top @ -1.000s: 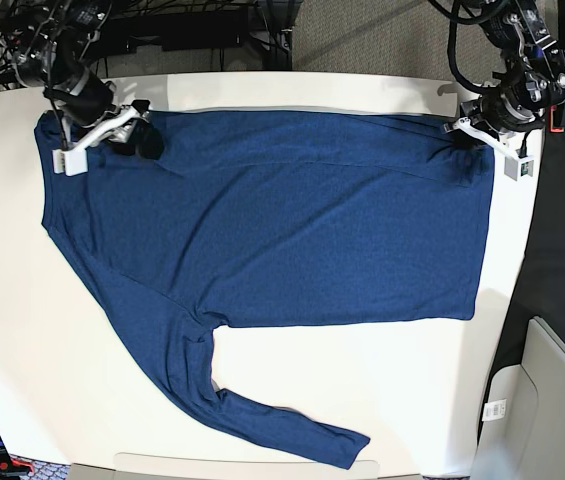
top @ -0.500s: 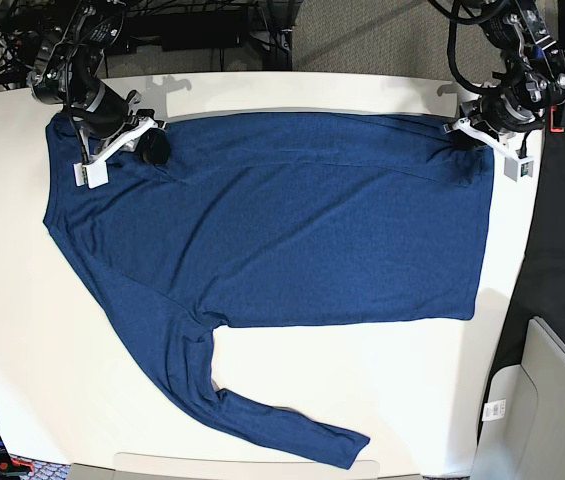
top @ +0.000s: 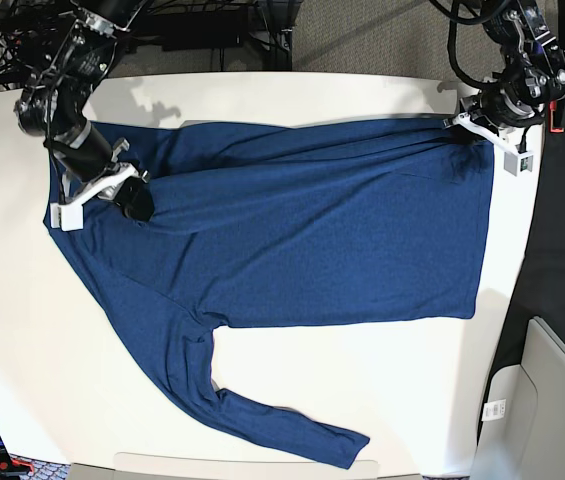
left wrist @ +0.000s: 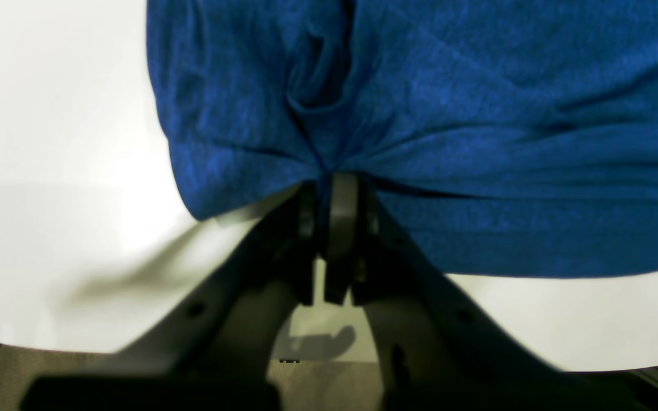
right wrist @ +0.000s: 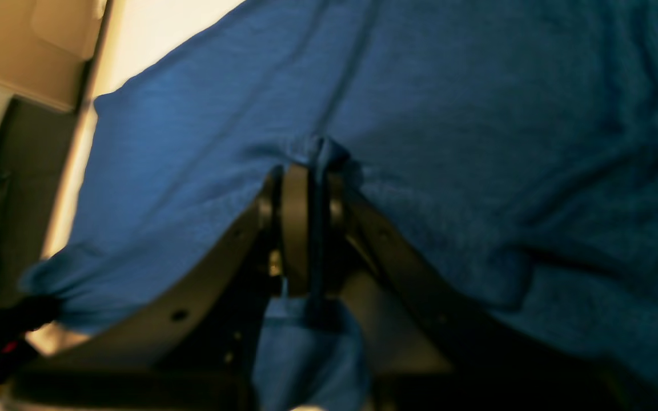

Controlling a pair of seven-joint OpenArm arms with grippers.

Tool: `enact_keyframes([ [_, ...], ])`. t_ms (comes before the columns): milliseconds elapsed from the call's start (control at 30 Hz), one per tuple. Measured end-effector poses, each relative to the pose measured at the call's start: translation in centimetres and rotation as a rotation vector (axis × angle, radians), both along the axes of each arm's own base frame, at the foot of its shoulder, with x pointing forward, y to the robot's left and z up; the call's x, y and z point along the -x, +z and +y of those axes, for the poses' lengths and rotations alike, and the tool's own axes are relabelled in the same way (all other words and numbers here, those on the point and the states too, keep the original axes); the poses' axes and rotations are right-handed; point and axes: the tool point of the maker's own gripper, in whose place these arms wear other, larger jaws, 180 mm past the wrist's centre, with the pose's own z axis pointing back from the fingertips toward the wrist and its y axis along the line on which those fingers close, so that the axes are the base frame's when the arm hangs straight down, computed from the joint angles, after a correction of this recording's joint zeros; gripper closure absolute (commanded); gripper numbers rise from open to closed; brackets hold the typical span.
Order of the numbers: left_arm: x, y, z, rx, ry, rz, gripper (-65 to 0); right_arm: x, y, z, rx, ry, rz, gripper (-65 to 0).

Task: Fold the T-shirt properly
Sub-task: 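Release the shoulders and move both grippers along the shirt's sides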

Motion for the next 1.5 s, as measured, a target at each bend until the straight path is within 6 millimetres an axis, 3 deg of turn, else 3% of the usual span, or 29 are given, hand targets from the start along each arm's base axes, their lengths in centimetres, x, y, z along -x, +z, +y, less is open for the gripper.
enact_keyframes([
  [133,-0.3,0.2,0.1,-0.002,0.002,-0.011,-0.1,0.2,-1.6,0.2,-0.019,0.000,0.043,-1.5],
  [400,-0.4,0.2,0.1,-0.002,-0.001,-0.009,-3.3,2.8,-3.5,0.0,-0.020,-0.009,0.110,-24.1],
  [600,-0.5,0.9,0.9,-0.027,0.012,-0.022,-12.4,2.6,-0.4,-1.5,0.041,-0.003,0.024,-24.8],
  [700,-0.3,1.9,3.2,-0.052,0.082,-0.050,-16.1,2.5,1.0,-1.8,0.081,0.009,-0.014,-24.8],
  [833,0.6,2.6,6.0,-0.088,0.166,-0.058,-17.2,2.6,1.0,-2.1,0.098,0.018,-0.010,-24.8],
  [933,0.0,3.6,7.4,-0.095,0.219,-0.095,-17.2,2.8,1.2,-2.8,0.121,0.016,-0.009,-24.8],
  [1100,-2.6,4.9,6.9,-0.082,0.206,-0.160,-17.3,2.9,1.9,-3.8,0.169,0.024,-0.020,-24.8],
  [1167,-5.3,6.1,6.0,-0.070,0.174,-0.215,-17.3,2.8,2.2,-4.7,0.177,0.000,-0.025,-24.8],
  [1267,-9.9,8.4,3.5,-0.030,0.100,-0.318,-17.3,0.7,4.1,-6.0,0.200,-0.041,-0.085,-24.8],
  [1333,-11.9,7.9,2.0,0.016,0.064,-0.315,-17.3,-1.0,5.8,-6.5,0.224,-0.055,-0.141,-24.8],
  [1400,-13.1,6.4,1.1,0.057,0.045,-0.267,-17.3,-1.9,6.1,-7.6,0.299,-0.077,-0.127,-24.8],
  [1500,-15.1,5.8,1.1,0.097,0.060,-0.262,-17.3,-3.1,6.6,-8.4,0.372,-0.093,-0.121,-24.9],
])
